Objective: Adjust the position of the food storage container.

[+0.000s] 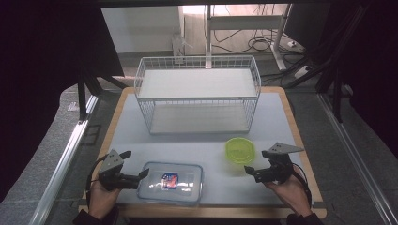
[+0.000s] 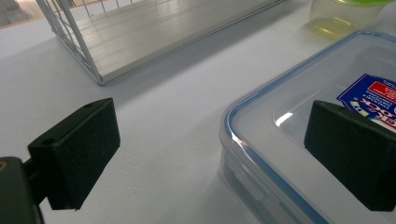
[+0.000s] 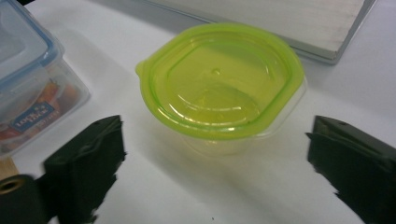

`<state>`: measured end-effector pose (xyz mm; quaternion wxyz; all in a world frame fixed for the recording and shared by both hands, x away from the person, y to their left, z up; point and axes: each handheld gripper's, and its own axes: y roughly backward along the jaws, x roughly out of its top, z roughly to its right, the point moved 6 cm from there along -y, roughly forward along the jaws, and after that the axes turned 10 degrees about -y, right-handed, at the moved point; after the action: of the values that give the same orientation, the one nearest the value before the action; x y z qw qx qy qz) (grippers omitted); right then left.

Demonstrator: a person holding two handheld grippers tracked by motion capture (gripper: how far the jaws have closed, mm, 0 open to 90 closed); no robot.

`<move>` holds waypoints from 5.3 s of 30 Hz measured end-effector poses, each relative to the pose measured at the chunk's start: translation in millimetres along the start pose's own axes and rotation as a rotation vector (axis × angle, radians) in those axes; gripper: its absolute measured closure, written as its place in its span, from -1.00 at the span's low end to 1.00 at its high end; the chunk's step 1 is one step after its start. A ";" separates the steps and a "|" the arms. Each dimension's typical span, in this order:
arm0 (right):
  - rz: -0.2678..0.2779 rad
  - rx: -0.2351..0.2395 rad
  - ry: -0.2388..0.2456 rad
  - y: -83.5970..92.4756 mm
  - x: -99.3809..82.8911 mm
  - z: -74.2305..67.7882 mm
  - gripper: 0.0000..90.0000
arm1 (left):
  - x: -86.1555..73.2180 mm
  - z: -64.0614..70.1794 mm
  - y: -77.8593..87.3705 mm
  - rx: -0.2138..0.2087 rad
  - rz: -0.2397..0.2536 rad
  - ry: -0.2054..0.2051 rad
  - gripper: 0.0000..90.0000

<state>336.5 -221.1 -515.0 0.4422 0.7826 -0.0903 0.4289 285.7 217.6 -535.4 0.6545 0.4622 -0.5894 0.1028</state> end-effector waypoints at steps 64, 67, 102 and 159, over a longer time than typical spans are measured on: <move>-0.173 -0.050 0.055 -57.8 39.2 -6.2 1.00 | 1.1 7.8 -2.7 -0.071 0.006 0.024 -0.91; -0.165 -0.066 0.040 -50.7 37.5 2.8 1.00 | 1.5 8.5 -2.6 -0.073 0.006 0.023 -0.90; -0.122 0.208 0.076 -18.0 1.3 -56.6 1.00 | -29.0 12.7 35.6 -0.191 -0.181 0.041 0.99; -0.173 -0.012 0.004 -50.5 -3.5 -34.9 1.00 | 29.9 36.1 -81.5 -0.215 -0.296 0.039 1.00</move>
<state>340.0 -165.2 -540.2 0.4824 0.7840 -0.0243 0.3900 325.2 134.2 -553.4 0.7195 0.4691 -0.5098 -0.0492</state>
